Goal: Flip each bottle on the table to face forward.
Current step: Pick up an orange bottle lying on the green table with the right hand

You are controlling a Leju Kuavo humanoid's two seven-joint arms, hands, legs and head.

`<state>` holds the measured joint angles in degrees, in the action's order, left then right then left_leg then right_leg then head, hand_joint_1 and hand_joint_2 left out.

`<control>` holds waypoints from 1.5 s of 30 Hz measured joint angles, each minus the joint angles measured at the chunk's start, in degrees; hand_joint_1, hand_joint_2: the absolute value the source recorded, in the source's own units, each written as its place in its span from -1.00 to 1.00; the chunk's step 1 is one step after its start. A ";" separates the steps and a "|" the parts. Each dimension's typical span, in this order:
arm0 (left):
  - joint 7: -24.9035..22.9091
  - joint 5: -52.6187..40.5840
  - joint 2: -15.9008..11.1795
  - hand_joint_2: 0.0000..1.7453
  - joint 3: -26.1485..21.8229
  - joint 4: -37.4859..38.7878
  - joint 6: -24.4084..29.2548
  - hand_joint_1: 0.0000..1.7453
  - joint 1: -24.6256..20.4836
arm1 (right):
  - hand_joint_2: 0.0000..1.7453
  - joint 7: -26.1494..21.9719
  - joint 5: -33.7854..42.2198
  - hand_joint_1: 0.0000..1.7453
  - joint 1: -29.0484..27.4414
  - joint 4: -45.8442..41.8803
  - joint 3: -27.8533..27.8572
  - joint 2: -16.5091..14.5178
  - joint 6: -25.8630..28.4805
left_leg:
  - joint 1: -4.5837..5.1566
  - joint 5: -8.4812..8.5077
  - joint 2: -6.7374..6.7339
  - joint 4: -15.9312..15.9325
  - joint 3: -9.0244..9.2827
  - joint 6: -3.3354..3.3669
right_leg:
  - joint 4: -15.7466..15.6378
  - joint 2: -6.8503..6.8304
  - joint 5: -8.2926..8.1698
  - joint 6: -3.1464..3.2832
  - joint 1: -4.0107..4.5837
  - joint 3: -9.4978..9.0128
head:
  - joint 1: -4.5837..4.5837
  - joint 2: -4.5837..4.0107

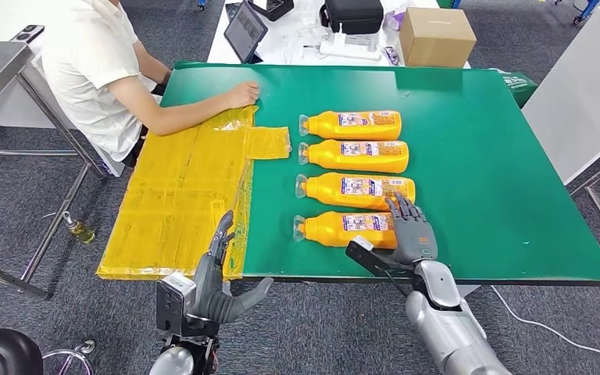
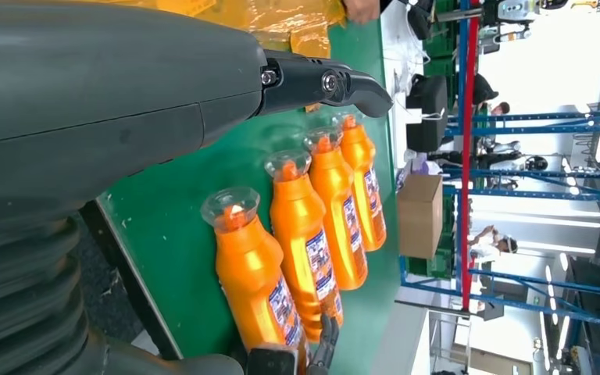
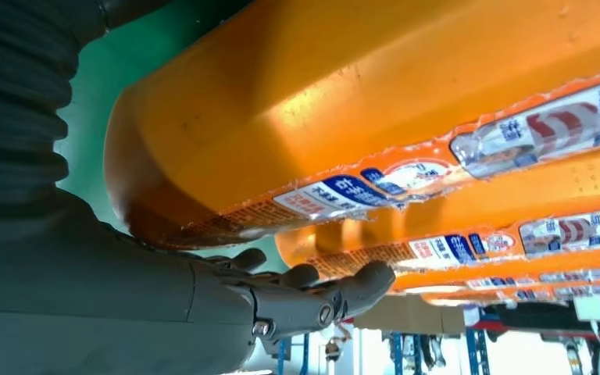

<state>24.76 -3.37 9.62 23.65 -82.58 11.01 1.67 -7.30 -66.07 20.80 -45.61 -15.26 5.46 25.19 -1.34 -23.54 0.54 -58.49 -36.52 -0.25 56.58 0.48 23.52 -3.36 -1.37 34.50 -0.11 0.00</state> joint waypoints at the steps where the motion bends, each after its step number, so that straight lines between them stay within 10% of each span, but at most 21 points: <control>1: -0.14 0.21 0.00 1.00 0.00 -0.01 -0.21 -1.00 0.00 | 1.00 0.03 0.03 0.33 0.18 0.07 -0.15 0.16 -0.70 | 0.00 0.00 0.00 0.00 0.00 0.00 | 0.00 0.00 0.00 0.00 0.00 -0.01 | -0.01 0.00; 2: -0.26 0.45 0.00 1.00 0.00 -0.01 -0.43 -1.00 0.00 | 1.00 0.04 0.00 0.81 0.35 0.11 -0.37 0.37 -1.38 | 0.00 0.00 0.00 0.00 0.01 0.00 | 0.00 0.00 0.00 0.00 0.00 -0.02 | 0.00 0.00; 4: -0.39 0.74 0.00 1.00 0.00 -0.02 -0.73 -1.00 0.00 | 1.00 0.04 -0.20 1.00 0.58 0.16 -0.96 0.82 -2.48 | 0.01 0.00 0.01 0.00 0.02 0.00 | 0.00 0.00 0.00 0.00 0.00 -0.04 | -0.01 0.00; 24: -0.45 0.36 0.00 1.00 -0.05 -0.63 -0.57 -1.00 0.12 | 1.00 -1.14 1.91 1.00 -0.89 -5.70 -6.47 5.19 -8.65 | 0.00 0.01 0.03 0.00 0.13 0.03 | -0.01 -0.02 0.01 -0.01 0.00 -0.17 | 0.00 0.00; 32: -0.17 1.96 0.00 1.00 -0.04 -1.01 -0.45 -1.00 0.22 | 1.00 -10.07 20.97 1.00 -4.58 -11.74 -4.34 7.44 -14.61 | 0.01 -0.02 0.02 0.00 0.17 0.03 | -0.02 -0.01 0.01 -0.01 0.00 -0.19 | -0.01 0.00; 45: 1.31 7.76 0.51 1.00 -0.30 -1.75 1.71 -1.00 0.41 | 1.00 -14.91 28.56 0.73 -9.68 -18.97 1.00 6.89 -13.56 | 0.01 -0.01 0.05 0.00 0.04 0.03 | -0.01 -0.02 0.02 -0.01 0.00 -0.12 | 0.01 0.00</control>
<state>26.07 4.39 10.13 23.35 -84.32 12.71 2.08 -22.21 -37.51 11.12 -64.58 -14.27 12.35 11.63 -1.33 -23.55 0.59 -58.49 -36.48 -0.22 56.57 0.46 23.54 -3.38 -1.38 34.38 -0.10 0.00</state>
